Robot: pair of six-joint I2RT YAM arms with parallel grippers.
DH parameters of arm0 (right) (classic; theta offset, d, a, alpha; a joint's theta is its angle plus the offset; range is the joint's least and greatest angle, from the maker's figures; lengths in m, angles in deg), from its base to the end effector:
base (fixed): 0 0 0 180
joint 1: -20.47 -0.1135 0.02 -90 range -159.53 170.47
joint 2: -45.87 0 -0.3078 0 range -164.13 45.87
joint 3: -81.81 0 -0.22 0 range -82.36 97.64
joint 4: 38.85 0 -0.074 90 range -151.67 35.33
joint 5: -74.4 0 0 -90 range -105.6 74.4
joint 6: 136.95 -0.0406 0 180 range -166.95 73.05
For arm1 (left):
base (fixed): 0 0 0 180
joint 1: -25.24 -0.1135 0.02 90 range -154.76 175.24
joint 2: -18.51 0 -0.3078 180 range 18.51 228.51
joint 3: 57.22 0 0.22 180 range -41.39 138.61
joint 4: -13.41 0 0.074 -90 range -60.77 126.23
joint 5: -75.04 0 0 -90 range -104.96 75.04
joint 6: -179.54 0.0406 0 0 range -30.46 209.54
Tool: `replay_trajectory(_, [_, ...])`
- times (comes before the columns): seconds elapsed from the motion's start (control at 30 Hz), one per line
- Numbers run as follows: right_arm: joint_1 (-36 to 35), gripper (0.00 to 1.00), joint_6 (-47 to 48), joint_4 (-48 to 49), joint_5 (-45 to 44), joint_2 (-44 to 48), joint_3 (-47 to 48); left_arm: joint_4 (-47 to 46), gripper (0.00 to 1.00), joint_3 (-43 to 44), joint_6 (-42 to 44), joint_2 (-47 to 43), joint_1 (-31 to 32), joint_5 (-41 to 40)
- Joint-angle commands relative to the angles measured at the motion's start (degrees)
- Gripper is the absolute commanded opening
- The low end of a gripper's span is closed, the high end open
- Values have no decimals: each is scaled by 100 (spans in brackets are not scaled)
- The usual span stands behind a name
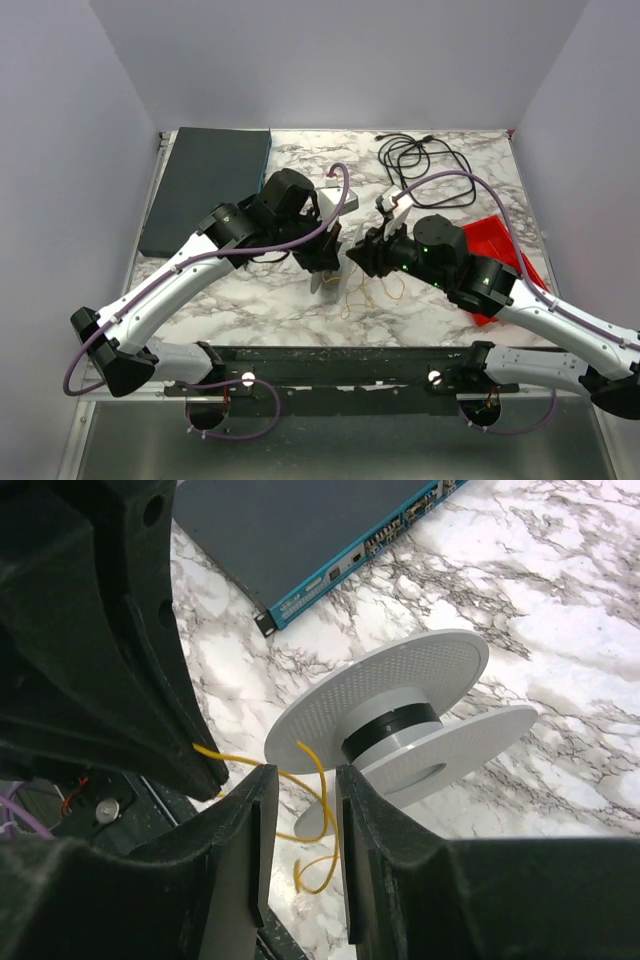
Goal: Wrap the cables
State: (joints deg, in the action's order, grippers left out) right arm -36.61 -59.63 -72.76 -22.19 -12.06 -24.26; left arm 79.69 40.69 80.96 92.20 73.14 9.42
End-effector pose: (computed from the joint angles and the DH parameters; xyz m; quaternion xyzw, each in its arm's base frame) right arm 0.1000 0.1459 0.3998 -0.2737 0.7602 0.2978 0.5085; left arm 0.1328 -0.1719 0.4248 0.3813 0.8122 -0.3579 0.2585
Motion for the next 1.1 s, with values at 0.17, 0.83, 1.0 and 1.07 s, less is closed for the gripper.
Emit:
replay_trajectory(0.17, [-167, 41, 262, 47, 21, 53, -168, 495, 0, 406, 181, 188, -202, 706])
replay_trajectory(0.83, [-643, 45, 512, 980, -1246, -211, -210, 487, 0, 422, 104, 214, -225, 930])
replay_trajectory(1.0, [-651, 45, 501, 1172, -1276, -372, -228, 456, 0, 405, 102, 215, -223, 964])
replay_trajectory(1.07, [-647, 46, 503, 1320, -1415, -326, -301, 444, 0, 371, 102, 203, -222, 987])
